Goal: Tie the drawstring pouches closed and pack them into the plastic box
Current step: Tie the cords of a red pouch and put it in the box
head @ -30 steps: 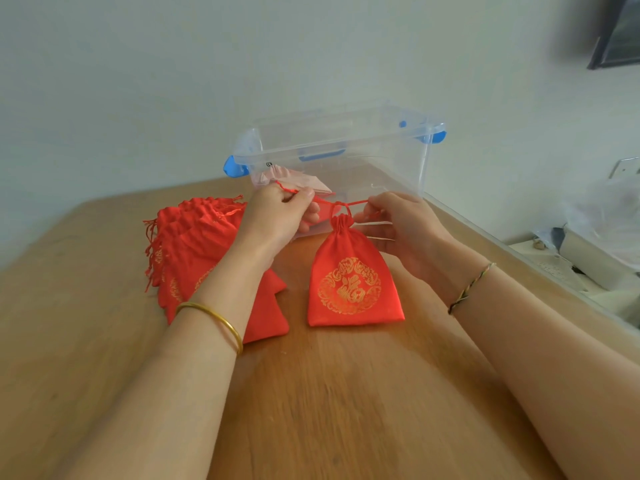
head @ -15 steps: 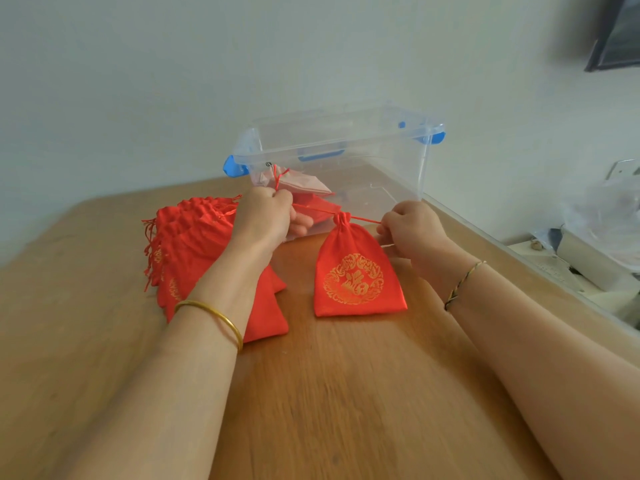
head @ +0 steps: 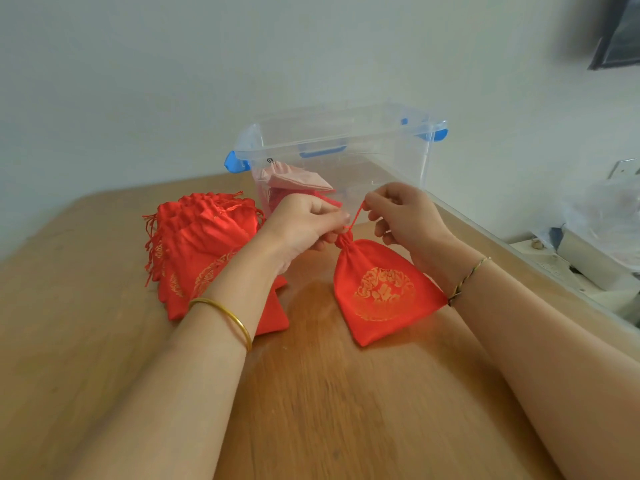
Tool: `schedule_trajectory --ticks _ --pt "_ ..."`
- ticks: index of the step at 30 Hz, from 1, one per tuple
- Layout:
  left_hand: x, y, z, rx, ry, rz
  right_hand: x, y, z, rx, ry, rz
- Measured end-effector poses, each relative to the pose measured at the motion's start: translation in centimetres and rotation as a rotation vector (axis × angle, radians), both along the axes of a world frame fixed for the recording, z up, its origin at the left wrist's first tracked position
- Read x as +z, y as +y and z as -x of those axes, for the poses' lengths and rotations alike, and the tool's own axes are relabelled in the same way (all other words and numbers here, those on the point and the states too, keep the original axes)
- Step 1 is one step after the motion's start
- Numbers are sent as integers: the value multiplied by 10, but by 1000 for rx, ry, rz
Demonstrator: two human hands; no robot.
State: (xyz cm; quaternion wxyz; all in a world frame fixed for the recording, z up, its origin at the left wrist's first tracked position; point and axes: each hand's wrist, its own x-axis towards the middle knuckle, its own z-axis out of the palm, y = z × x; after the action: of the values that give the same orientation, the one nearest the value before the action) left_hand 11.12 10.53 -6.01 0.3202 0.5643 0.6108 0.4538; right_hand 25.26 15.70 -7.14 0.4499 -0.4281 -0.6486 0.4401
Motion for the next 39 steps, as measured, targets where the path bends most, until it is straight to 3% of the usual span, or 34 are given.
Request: schedule_trajectory --ticks 6,10,13,15,22,28,39 --pt "-2 0 -4 -15 92 27 -1 -3 7 15 -123 -219" --pt "-4 2 -2 25 9 54 -7 5 -1 -213 -363 -264" --pt "-3 2 -2 40 -55 69 -1 0 3 -198 -207 -359" --pt "-2 2 -3 47 -83 72 -1 -3 10 -71 -125 -286" --pt "0 1 -5 30 -104 81 -4 -10 12 183 -118 -75" --pt "-1 0 -3 97 -143 34 -4 -9 11 165 -88 -136" --pt "2 -4 -5 159 -259 6 -7 -10 17 119 -254 -438"
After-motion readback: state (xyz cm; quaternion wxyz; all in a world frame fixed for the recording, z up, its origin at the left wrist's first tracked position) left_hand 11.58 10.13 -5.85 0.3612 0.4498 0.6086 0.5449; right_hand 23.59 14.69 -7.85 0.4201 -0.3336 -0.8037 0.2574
